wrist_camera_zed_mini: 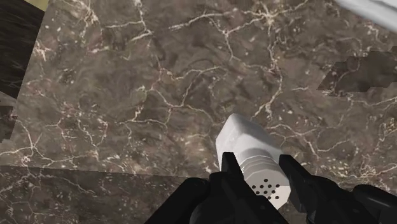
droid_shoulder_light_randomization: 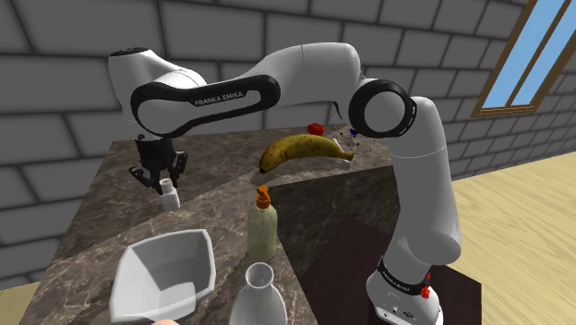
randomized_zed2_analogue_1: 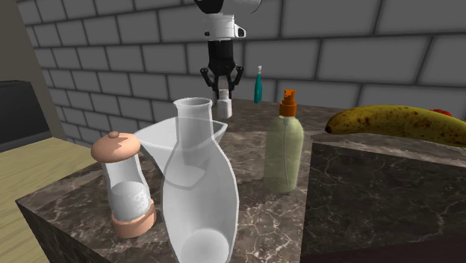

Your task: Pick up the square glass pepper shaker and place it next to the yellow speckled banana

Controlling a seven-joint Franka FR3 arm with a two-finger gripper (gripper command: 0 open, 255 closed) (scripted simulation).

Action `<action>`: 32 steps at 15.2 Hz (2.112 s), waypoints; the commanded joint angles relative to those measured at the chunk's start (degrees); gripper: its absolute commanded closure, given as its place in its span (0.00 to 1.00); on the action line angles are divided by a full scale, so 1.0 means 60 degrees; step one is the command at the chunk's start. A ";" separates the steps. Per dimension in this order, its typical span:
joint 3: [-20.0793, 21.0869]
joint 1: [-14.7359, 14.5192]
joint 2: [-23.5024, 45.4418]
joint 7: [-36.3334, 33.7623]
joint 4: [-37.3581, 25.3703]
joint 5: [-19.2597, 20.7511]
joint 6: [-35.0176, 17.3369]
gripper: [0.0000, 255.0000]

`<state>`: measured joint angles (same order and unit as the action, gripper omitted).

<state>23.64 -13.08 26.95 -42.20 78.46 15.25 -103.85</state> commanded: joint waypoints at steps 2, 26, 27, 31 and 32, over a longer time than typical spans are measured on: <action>0.0015 -0.0048 -0.0010 0.0050 -0.0412 -0.0021 0.0418 1.00; -0.0301 0.1838 -0.2928 0.2192 0.1856 -0.1261 0.0661 1.00; -0.0380 0.1999 -0.3175 0.2424 0.2163 -0.1368 0.0562 1.00; -0.0761 0.2566 -0.4053 0.3377 0.3226 -0.1735 0.0244 1.00; -0.0869 0.2691 -0.4246 0.3618 0.3454 -0.1810 0.0180 1.00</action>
<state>18.95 2.39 2.64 -21.81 97.68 4.85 -102.26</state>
